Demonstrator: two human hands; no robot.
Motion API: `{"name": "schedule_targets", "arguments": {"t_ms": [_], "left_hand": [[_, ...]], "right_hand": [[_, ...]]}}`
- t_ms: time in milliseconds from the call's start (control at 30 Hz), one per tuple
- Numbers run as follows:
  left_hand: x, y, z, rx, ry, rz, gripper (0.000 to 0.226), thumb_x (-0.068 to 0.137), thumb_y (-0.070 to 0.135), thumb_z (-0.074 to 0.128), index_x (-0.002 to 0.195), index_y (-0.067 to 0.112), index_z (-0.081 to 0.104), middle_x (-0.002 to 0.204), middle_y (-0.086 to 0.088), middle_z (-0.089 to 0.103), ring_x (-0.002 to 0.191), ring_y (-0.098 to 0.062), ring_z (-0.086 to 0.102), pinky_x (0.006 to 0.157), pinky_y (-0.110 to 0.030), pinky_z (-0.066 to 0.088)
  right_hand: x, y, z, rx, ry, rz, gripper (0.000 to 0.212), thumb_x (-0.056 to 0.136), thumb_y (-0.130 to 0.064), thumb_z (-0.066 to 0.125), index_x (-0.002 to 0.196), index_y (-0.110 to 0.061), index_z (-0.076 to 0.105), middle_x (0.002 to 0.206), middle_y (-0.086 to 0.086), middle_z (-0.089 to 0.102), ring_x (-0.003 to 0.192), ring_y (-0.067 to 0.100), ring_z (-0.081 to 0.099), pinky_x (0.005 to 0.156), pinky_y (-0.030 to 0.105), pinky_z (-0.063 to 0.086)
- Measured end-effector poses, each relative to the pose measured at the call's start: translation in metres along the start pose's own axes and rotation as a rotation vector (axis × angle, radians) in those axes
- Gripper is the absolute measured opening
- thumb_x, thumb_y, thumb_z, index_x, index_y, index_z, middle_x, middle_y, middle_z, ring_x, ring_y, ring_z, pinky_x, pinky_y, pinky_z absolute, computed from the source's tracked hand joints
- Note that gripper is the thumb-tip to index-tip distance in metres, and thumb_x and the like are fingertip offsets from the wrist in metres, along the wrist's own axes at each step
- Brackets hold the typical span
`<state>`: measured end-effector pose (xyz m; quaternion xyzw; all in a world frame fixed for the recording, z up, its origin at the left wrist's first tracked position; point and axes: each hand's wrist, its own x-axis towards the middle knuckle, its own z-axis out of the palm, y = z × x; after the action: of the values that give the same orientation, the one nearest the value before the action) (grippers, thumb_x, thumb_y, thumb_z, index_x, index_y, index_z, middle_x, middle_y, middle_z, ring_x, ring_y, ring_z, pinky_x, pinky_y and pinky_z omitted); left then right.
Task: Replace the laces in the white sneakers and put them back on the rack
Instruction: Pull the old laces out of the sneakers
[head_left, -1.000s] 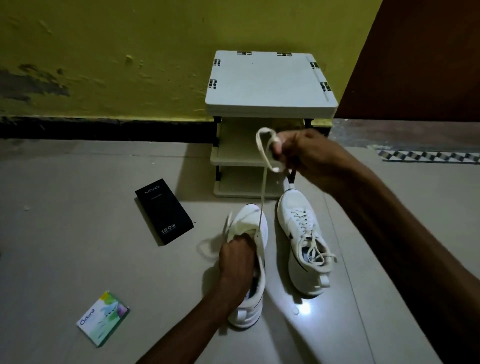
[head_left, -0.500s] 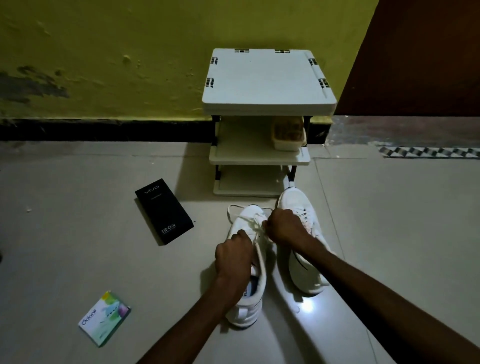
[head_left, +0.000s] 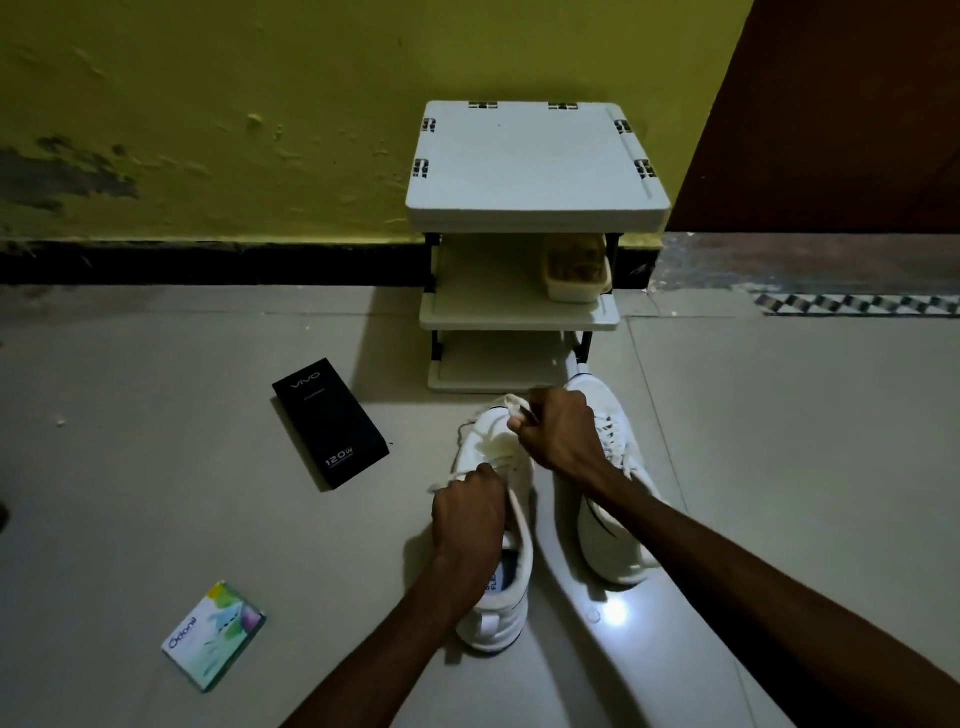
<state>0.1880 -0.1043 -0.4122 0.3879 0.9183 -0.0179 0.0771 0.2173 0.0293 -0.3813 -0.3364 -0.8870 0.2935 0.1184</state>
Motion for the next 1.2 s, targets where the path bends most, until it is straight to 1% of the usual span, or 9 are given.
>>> {"name": "schedule_targets", "arguments": {"t_ms": [133, 400, 500, 567, 667, 767, 833, 967, 1200], "left_hand": [[0.0, 0.002, -0.003, 0.013, -0.004, -0.003, 0.019, 0.102, 0.013, 0.04, 0.116, 0.01, 0.053, 0.11, -0.004, 0.068, 0.101, -0.021, 0.068, 0.078, -0.029, 0.049], [0.001, -0.006, 0.0, -0.03, -0.023, -0.017, 0.021, 0.103, 0.012, 0.038, 0.113, 0.016, 0.056, 0.111, -0.001, 0.067, 0.102, -0.018, 0.065, 0.075, -0.024, 0.041], [-0.003, -0.005, -0.014, -0.057, 0.017, -0.088, 0.008, 0.089, 0.025, 0.068, 0.091, 0.018, 0.065, 0.086, 0.001, 0.071, 0.078, -0.014, 0.07, 0.064, -0.022, 0.049], [-0.003, -0.006, -0.011, -0.094, 0.047, -0.109, 0.024, 0.074, 0.029, 0.082, 0.085, 0.015, 0.066, 0.073, -0.001, 0.07, 0.064, -0.015, 0.069, 0.054, -0.023, 0.049], [-0.004, -0.008, 0.002, -0.219, 0.05, -0.185, 0.026, 0.099, 0.025, 0.05, 0.123, 0.015, 0.05, 0.112, -0.003, 0.068, 0.099, -0.022, 0.067, 0.078, -0.031, 0.051], [-0.003, -0.01, 0.008, -0.302, 0.106, -0.265, 0.038, 0.098, 0.027, 0.051, 0.133, 0.017, 0.043, 0.117, -0.003, 0.066, 0.104, -0.023, 0.066, 0.083, -0.034, 0.051], [-0.004, -0.009, 0.005, -0.362, 0.096, -0.295, 0.042, 0.097, 0.03, 0.052, 0.136, 0.017, 0.043, 0.117, -0.004, 0.066, 0.105, -0.024, 0.065, 0.084, -0.034, 0.051], [-0.004, -0.011, 0.004, -0.446, 0.126, -0.333, 0.039, 0.099, 0.031, 0.05, 0.136, 0.021, 0.046, 0.118, -0.004, 0.066, 0.105, -0.025, 0.064, 0.084, -0.035, 0.049], [-0.008, -0.011, 0.004, -0.516, 0.176, -0.343, 0.037, 0.1, 0.026, 0.046, 0.137, 0.024, 0.048, 0.122, -0.003, 0.065, 0.109, -0.023, 0.062, 0.088, -0.033, 0.047]], "right_hand": [[0.012, -0.015, -0.029, 0.051, 0.162, -0.085, 0.017, 0.084, -0.015, 0.066, 0.071, -0.009, 0.057, 0.06, -0.001, 0.053, 0.054, 0.013, 0.052, 0.053, 0.03, 0.046], [0.002, -0.045, -0.043, 0.193, 0.323, -0.276, 0.019, 0.083, -0.007, 0.065, 0.074, -0.019, 0.054, 0.06, -0.016, 0.047, 0.054, -0.004, 0.046, 0.051, 0.02, 0.037], [0.002, -0.025, -0.018, 0.176, 0.21, -0.131, 0.014, 0.091, -0.012, 0.06, 0.082, -0.012, 0.05, 0.066, -0.01, 0.048, 0.06, 0.0, 0.046, 0.051, 0.025, 0.034], [0.002, -0.007, -0.005, 0.189, 0.07, -0.022, 0.01, 0.091, -0.019, 0.056, 0.085, -0.019, 0.047, 0.076, -0.001, 0.061, 0.067, 0.014, 0.061, 0.059, 0.034, 0.05], [0.0, 0.01, 0.001, 0.07, -0.167, 0.101, 0.015, 0.087, -0.015, 0.059, 0.08, -0.02, 0.046, 0.085, 0.013, 0.068, 0.076, 0.032, 0.068, 0.069, 0.046, 0.057], [-0.005, 0.016, 0.005, -0.214, -0.313, 0.023, 0.012, 0.095, -0.022, 0.054, 0.087, -0.012, 0.055, 0.099, 0.021, 0.067, 0.092, 0.036, 0.064, 0.065, 0.032, 0.044], [-0.007, 0.016, 0.011, -0.302, -0.384, -0.006, 0.023, 0.096, -0.029, 0.053, 0.097, -0.007, 0.061, 0.106, 0.02, 0.065, 0.099, 0.035, 0.062, 0.066, 0.029, 0.036], [-0.007, 0.013, 0.013, -0.437, -0.384, 0.007, 0.036, 0.093, -0.039, 0.056, 0.112, -0.009, 0.061, 0.115, 0.016, 0.062, 0.103, 0.032, 0.062, 0.074, 0.033, 0.045], [-0.007, 0.005, 0.001, -0.494, -0.42, 0.014, 0.032, 0.091, -0.027, 0.059, 0.115, -0.007, 0.06, 0.118, 0.013, 0.062, 0.107, 0.03, 0.062, 0.079, 0.033, 0.047]]}}
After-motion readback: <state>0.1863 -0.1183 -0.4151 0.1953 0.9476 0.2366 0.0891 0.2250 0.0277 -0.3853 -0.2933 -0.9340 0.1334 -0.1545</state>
